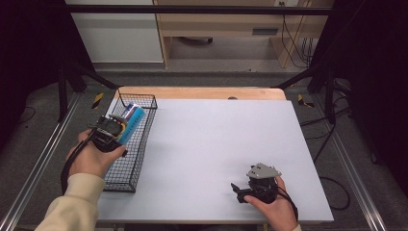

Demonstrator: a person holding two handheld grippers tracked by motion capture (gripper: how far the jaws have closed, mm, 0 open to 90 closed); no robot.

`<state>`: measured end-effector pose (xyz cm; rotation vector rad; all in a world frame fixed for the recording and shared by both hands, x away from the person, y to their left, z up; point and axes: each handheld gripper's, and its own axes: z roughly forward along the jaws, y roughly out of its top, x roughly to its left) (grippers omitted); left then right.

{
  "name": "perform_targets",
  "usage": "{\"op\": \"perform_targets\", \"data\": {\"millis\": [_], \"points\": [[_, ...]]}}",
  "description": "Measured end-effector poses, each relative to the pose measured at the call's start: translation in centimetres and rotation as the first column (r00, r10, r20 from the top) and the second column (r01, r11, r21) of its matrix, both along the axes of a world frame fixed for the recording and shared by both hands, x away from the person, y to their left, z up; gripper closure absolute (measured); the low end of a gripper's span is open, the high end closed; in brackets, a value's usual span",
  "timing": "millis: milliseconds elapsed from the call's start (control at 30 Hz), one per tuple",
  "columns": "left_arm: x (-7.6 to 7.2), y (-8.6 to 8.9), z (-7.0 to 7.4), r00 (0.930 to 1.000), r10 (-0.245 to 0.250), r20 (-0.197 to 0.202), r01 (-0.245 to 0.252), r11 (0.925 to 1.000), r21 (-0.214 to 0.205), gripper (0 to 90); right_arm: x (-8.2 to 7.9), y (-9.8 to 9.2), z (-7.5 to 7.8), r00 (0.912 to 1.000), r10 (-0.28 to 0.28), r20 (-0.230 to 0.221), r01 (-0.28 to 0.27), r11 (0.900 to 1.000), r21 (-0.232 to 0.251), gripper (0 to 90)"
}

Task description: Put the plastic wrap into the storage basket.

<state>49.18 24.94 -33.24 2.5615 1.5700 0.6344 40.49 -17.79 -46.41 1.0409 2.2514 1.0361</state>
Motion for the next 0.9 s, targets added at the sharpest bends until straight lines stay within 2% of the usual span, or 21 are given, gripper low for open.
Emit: {"op": "perform_targets", "data": {"millis": [100, 300, 567, 667, 900], "points": [[0.2, 0.1, 0.0, 0.9999, 0.01, -0.005, -0.01, 0.9999, 0.014, 32.1, 0.0, 0.0, 0.0, 1.0, -0.001, -0.002, 0.001, 1.0, 0.001, 7.7], [0.7, 0.1, -0.4, 0.9997, 0.02, -0.01, -0.02, 0.9997, 0.011, 32.1, 0.0, 0.0, 0.0, 1.0, 0.005, -0.005, -0.005, 1.0, -0.002, 7.7], [1.7, 0.3, -1.3, 0.9988, 0.029, -0.04, -0.029, 0.9995, 0.014, 32.1, 0.0, 0.1, -0.1, 1.0, 0.006, -0.004, -0.006, 1.0, -0.005, 7.7], [2.2, 0.6, -1.5, 0.9982, 0.042, -0.043, -0.042, 0.9991, -0.004, 32.1, -0.1, 0.1, -0.1, 0.9999, 0.004, -0.009, -0.004, 1.0, -0.005, 7.6], [3.0, 1.1, -2.2, 0.9962, 0.058, -0.066, -0.057, 0.9983, 0.008, 32.1, 0.0, 0.2, -0.1, 0.9999, 0.008, -0.008, -0.008, 0.9999, -0.008, 7.7]]}}
